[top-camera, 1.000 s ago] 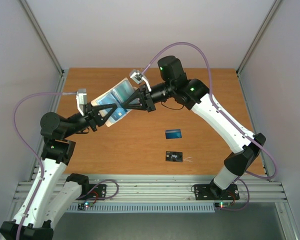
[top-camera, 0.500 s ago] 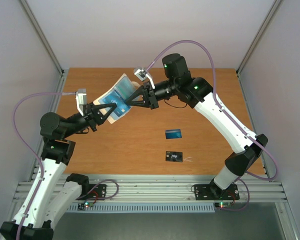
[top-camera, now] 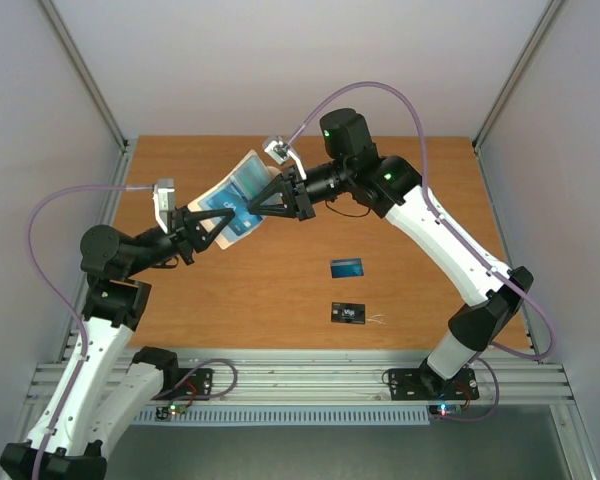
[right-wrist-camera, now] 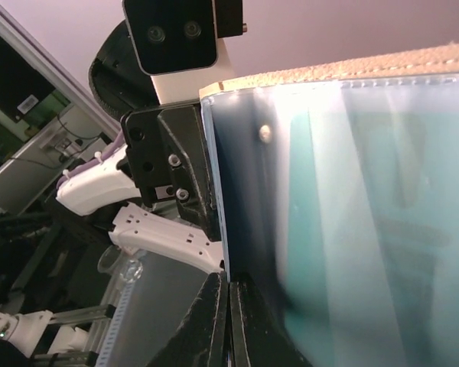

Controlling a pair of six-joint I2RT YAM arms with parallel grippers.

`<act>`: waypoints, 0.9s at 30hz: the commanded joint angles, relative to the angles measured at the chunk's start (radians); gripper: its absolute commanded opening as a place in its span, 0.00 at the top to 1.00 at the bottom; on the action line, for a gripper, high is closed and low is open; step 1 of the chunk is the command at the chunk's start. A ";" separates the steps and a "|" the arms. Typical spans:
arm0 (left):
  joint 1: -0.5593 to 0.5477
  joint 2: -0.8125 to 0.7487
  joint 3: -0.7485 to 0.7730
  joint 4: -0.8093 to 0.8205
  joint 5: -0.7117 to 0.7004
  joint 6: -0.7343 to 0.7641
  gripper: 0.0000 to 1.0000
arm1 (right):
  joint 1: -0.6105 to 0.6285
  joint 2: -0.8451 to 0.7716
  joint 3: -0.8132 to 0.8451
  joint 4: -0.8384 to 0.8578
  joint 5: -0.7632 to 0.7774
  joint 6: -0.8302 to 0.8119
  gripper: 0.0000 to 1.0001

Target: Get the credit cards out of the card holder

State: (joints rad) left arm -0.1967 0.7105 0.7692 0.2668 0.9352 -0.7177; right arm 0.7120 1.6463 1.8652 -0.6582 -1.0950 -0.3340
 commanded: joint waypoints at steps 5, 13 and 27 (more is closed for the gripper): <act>-0.002 -0.017 -0.011 0.057 0.003 0.016 0.80 | -0.040 -0.051 -0.008 0.006 -0.024 -0.017 0.99; -0.002 -0.018 -0.011 0.060 0.011 0.015 0.87 | -0.041 -0.056 0.027 -0.034 -0.011 -0.043 0.99; -0.002 -0.018 -0.007 0.058 0.012 0.022 0.95 | -0.054 -0.051 0.028 -0.020 -0.030 -0.028 0.99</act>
State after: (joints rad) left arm -0.1978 0.7055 0.7643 0.2680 0.9352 -0.7052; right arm 0.6617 1.6218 1.8812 -0.7250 -1.1015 -0.3790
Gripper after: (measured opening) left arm 0.123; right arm 0.013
